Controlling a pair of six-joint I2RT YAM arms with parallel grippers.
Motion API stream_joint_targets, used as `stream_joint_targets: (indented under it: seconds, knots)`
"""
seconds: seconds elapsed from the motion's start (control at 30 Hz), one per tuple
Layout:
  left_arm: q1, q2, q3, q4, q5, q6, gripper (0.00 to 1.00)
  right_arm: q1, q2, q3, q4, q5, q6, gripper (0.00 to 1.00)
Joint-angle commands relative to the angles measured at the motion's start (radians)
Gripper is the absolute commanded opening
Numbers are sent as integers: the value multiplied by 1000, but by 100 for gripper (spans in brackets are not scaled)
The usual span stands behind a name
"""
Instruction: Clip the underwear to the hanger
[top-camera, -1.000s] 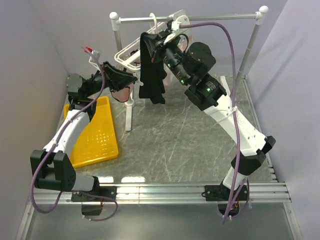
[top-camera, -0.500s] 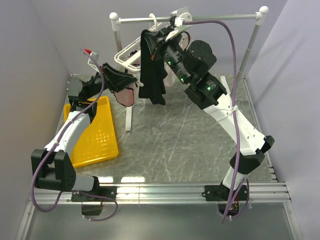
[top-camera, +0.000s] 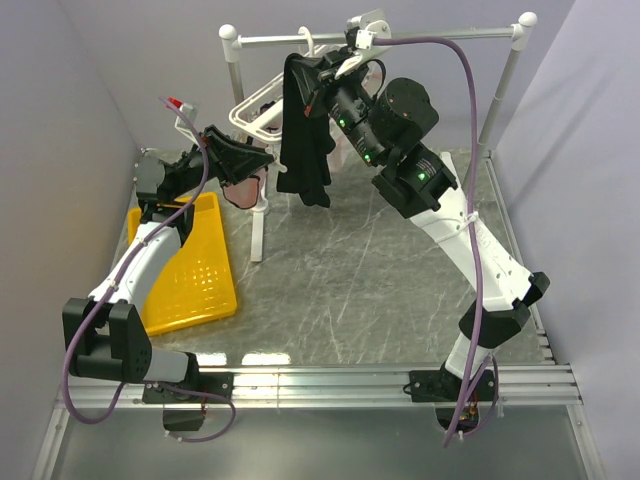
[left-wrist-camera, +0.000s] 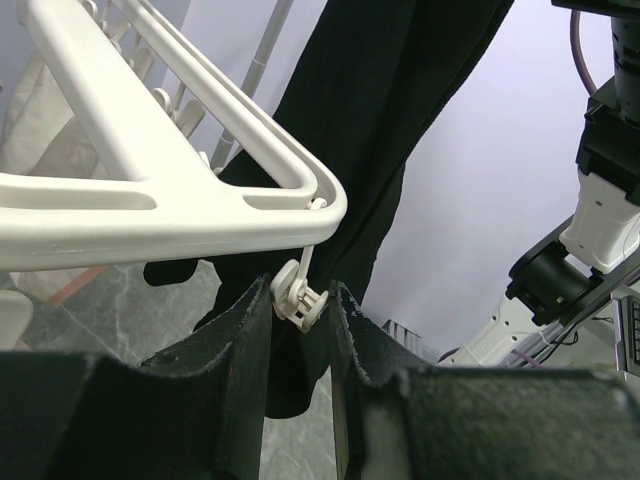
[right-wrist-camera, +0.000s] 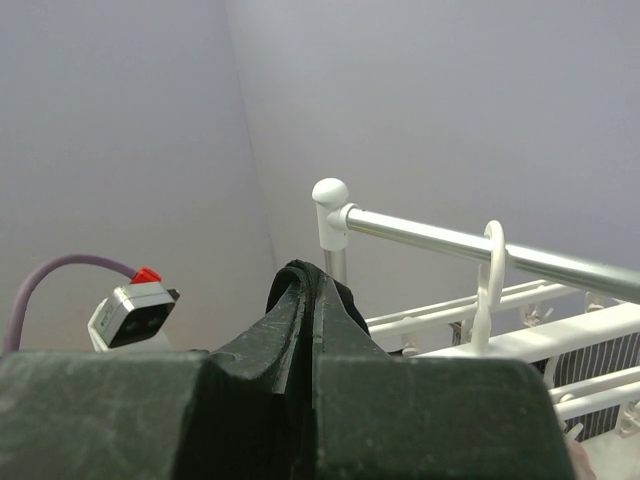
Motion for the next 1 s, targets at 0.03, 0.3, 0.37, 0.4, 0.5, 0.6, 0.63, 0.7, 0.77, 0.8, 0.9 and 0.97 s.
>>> stream_joint_targets:
  seconds: [0.03, 0.3, 0.37, 0.4, 0.5, 0.6, 0.63, 0.7, 0.77, 0.8, 0.9, 0.97]
  knots:
    - [3, -9, -6, 37, 12, -4, 1, 7, 0, 49, 45, 16, 14, 0]
    - [3, -9, -7, 31, 18, 1, 1, 7, 11, 70, 58, 29, 11, 0]
    - [3, -9, -10, 37, 18, -2, 1, 7, 11, 73, 58, 32, 11, 0]
    - [3, -9, -9, 34, 19, -2, 0, 7, 11, 73, 59, 37, 12, 0]
    - [3, -14, -9, 33, 19, 1, 1, 7, 10, 69, 55, 31, 14, 0]
    - [3, -11, -7, 33, 21, -8, 0, 7, 5, 61, 48, 28, 14, 0]
    - [4, -8, -6, 39, 25, -13, 1, 5, 3, 58, 48, 28, 14, 0]
    - [3, -8, -6, 39, 27, -19, 2, 7, 5, 59, 48, 25, 14, 0]
    - [3, -8, 1, 28, 22, -21, 12, 7, 6, 59, 48, 22, 14, 0]
    - [3, -8, 2, 31, 21, -27, 18, 7, 6, 59, 48, 20, 14, 0]
    - [4, -9, 8, 28, 9, -30, 36, 5, 5, 56, 45, 16, 14, 0]
    - [6, -14, 11, 19, 2, -27, 44, 7, 3, 47, 44, 14, 14, 0]
